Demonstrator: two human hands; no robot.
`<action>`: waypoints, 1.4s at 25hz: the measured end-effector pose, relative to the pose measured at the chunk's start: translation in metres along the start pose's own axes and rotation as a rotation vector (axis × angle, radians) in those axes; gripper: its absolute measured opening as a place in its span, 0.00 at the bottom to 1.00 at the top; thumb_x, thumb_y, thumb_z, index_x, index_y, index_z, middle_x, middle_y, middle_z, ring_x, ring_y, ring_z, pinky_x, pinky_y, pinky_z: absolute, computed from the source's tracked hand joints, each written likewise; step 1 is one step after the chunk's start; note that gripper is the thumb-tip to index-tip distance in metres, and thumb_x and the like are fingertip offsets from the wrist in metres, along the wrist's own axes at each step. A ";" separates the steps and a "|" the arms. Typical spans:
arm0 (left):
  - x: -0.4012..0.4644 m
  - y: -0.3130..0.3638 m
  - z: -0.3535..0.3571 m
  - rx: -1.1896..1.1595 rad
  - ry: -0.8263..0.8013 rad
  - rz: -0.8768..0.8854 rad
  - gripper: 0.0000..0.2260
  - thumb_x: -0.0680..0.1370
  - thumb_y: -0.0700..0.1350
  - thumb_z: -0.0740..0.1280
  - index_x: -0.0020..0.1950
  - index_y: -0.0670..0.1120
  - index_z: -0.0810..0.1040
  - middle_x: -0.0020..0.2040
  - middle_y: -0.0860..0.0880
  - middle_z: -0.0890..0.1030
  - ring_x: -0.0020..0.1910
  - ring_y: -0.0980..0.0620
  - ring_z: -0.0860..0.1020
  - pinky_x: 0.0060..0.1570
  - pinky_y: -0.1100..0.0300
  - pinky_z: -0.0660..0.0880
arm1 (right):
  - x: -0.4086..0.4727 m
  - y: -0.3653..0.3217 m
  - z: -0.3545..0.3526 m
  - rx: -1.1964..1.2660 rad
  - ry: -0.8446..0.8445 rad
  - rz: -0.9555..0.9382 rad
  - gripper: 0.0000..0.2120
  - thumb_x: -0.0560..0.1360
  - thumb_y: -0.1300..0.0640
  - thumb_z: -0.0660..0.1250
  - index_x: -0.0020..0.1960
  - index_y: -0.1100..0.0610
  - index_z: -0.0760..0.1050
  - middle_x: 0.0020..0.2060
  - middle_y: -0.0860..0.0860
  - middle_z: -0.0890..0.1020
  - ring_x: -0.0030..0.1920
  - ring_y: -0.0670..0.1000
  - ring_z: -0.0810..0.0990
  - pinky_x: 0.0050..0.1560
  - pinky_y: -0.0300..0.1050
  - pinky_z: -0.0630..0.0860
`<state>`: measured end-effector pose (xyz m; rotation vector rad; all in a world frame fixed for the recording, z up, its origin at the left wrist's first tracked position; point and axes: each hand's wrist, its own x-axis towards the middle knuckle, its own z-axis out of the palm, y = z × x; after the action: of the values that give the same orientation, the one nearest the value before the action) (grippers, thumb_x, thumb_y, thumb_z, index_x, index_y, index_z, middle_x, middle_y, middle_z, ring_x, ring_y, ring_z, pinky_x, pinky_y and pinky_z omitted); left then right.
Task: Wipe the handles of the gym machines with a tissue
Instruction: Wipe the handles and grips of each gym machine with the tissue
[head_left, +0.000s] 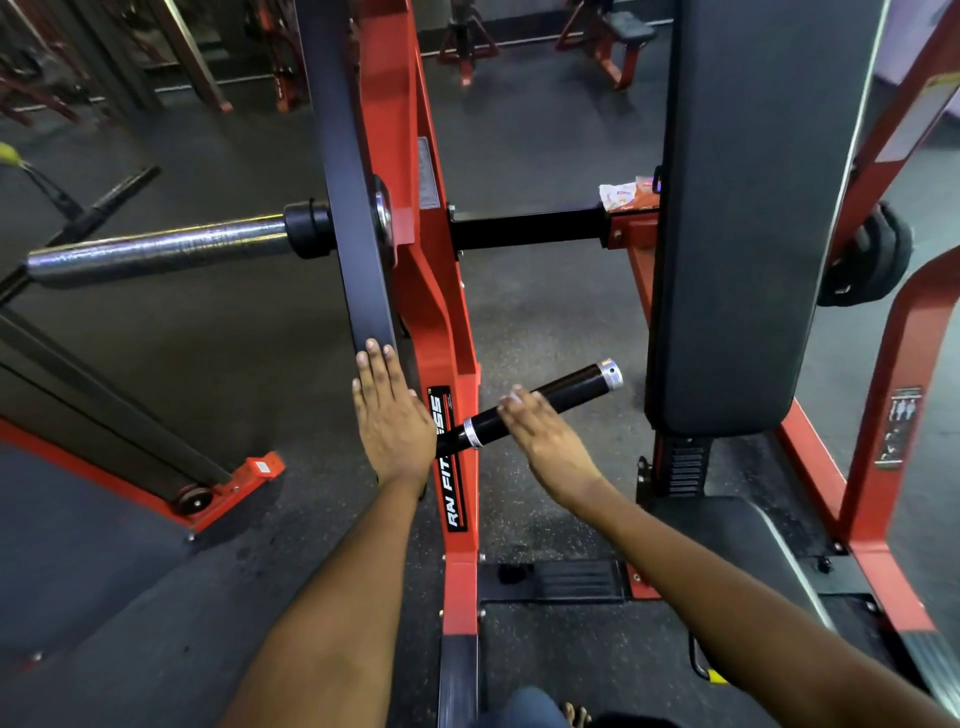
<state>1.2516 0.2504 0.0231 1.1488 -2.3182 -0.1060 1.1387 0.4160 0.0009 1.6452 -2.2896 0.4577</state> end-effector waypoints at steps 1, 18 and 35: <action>-0.001 0.002 0.000 -0.007 0.000 -0.003 0.31 0.79 0.38 0.60 0.79 0.40 0.50 0.80 0.43 0.50 0.79 0.45 0.48 0.76 0.48 0.51 | -0.003 0.010 0.000 -0.006 -0.004 -0.094 0.39 0.56 0.81 0.63 0.66 0.64 0.72 0.65 0.58 0.74 0.67 0.58 0.71 0.68 0.54 0.60; -0.002 -0.006 -0.005 -0.081 -0.009 0.080 0.30 0.78 0.37 0.56 0.78 0.37 0.48 0.79 0.39 0.50 0.78 0.42 0.50 0.76 0.45 0.54 | 0.034 -0.065 -0.019 1.416 -0.011 1.493 0.15 0.79 0.66 0.54 0.37 0.53 0.63 0.36 0.49 0.69 0.34 0.45 0.69 0.34 0.37 0.71; 0.009 -0.010 -0.012 0.000 -0.177 0.122 0.32 0.81 0.43 0.58 0.78 0.37 0.44 0.79 0.38 0.46 0.78 0.41 0.45 0.76 0.47 0.45 | 0.009 -0.046 -0.049 0.725 0.069 1.335 0.10 0.77 0.61 0.59 0.49 0.66 0.77 0.45 0.62 0.81 0.40 0.56 0.78 0.37 0.43 0.71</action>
<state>1.2605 0.2391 0.0336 1.0316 -2.5374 -0.1680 1.1822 0.4147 0.0534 -0.0879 -3.0188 1.6757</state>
